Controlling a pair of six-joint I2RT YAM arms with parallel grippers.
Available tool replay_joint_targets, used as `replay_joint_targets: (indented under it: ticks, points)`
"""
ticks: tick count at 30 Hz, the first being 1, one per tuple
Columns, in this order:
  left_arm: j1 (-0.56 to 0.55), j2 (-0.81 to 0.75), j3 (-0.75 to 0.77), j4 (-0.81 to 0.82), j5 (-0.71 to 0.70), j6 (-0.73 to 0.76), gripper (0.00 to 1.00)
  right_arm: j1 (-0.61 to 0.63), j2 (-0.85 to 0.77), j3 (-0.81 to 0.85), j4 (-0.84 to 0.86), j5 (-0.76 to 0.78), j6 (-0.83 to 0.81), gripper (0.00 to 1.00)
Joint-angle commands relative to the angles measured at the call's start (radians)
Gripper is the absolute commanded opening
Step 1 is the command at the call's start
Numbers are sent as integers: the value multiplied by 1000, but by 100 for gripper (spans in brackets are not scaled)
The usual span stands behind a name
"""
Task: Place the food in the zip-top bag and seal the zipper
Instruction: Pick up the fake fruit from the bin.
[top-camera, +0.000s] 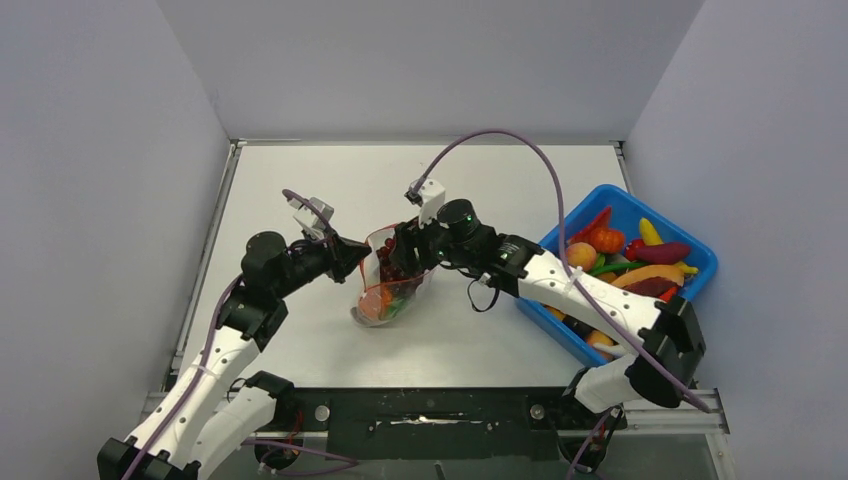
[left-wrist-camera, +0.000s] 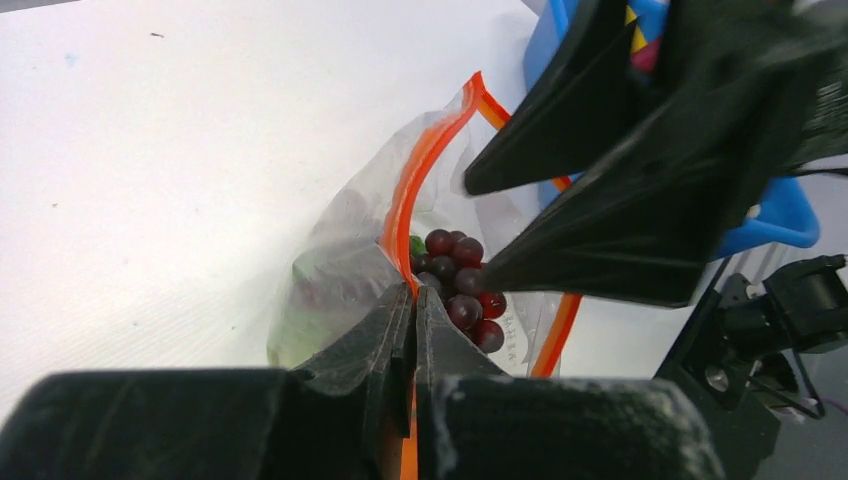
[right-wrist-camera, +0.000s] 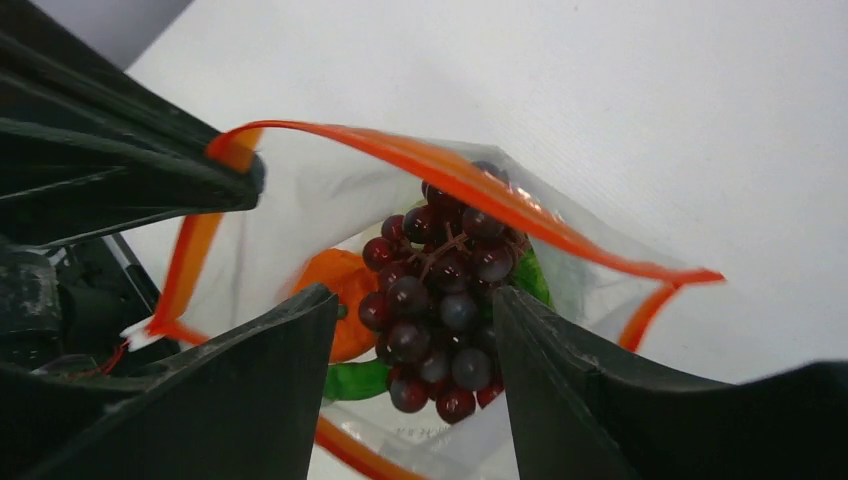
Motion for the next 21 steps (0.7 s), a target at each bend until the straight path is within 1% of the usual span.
replay_joint_targets:
  ticks: [1, 5, 7, 8, 9, 10, 11, 13, 20, 21]
  points:
    - [-3, -33, 49, -6, -87, 93, 0, 3, -121, 52, 3, 36, 6, 62]
    - [-3, -43, 65, -24, -147, 147, 0, 2, -183, 58, -54, 142, 43, 68]
    - [-3, -46, 72, -37, -179, 173, 0, 1, -215, 51, -73, 207, 66, 75]
    - [-3, -49, 76, -41, -196, 184, 0, 0, -233, 45, -85, 237, 80, 81]
    - [-3, -53, 78, -41, -206, 191, 0, -2, -248, 42, -98, 271, 94, 91]
    - [-3, -56, 80, -40, -218, 198, 0, -4, -264, 39, -114, 302, 109, 97]
    - [-3, -60, 84, -36, -226, 204, 0, -5, -278, 37, -129, 332, 121, 100]
    - [-3, -65, 95, -29, -239, 214, 0, -9, -307, 41, -173, 403, 156, 98]
    - [-3, -88, 111, 2, -300, 274, 0, -58, -374, 40, -362, 630, 308, 98]
    - [-3, -94, 104, 12, -300, 288, 0, -75, -374, 39, -395, 643, 331, 97]
